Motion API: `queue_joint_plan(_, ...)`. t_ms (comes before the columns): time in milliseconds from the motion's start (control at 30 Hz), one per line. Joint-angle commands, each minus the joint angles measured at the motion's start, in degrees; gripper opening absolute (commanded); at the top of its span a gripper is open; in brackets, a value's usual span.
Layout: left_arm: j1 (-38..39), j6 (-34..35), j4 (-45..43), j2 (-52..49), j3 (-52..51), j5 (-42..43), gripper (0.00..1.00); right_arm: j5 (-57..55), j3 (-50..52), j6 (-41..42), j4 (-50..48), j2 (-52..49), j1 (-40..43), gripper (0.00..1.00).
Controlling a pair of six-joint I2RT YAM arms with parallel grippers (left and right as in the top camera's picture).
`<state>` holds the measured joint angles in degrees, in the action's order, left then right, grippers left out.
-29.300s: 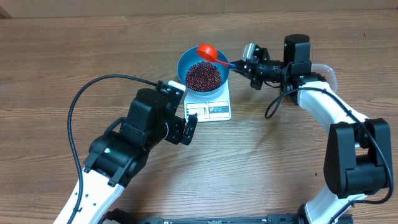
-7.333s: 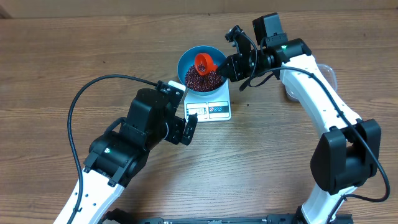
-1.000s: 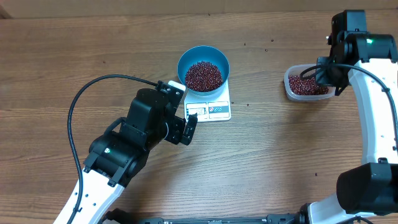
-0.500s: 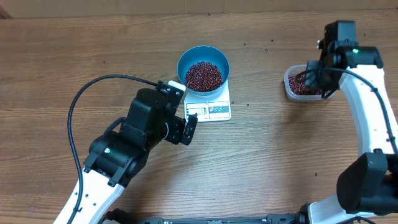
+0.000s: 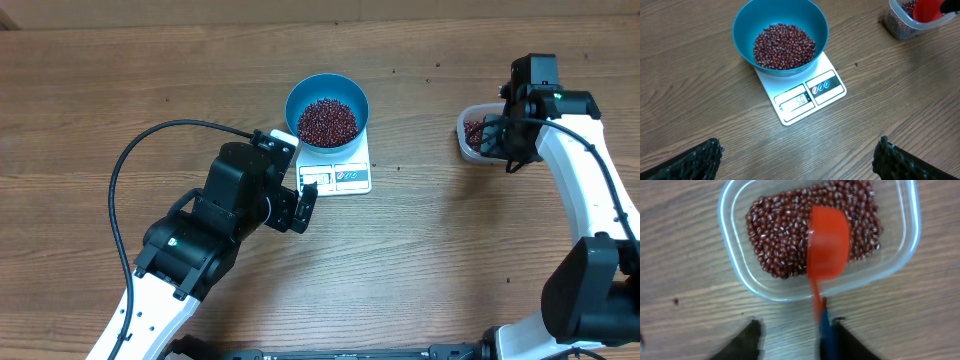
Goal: Scoop item into bowl and weigh 150g on scale
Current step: 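Lower the red scoop into the tub and open the right gripper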
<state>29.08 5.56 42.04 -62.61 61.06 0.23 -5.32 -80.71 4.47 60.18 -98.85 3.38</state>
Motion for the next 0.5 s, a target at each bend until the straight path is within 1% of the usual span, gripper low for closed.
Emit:
queue_joint_plan(0, -0.39, -0.44, -0.02, 0.02, -0.37, -0.44, 1.00, -0.22, 0.13, 0.02, 0.33, 0.79, 0.24, 0.65)
queue_joint_plan(233, -0.39, -0.44, -0.02, 0.02, -0.37, -0.44, 1.00, -1.77, 0.13, -0.02, 2.38, 0.79, 0.24, 0.90)
queue_joint_plan(400, -0.39, -0.44, -0.02, 0.02, -0.37, -0.44, 0.99, -4.02, 0.13, -0.11, 4.46, 0.79, 0.24, 1.00)
queue_joint_plan(467, -0.39, -0.44, -0.02, 0.02, -0.37, -0.44, 0.99, -4.17, 0.13, -0.20, 4.74, 0.79, 0.24, 1.00)
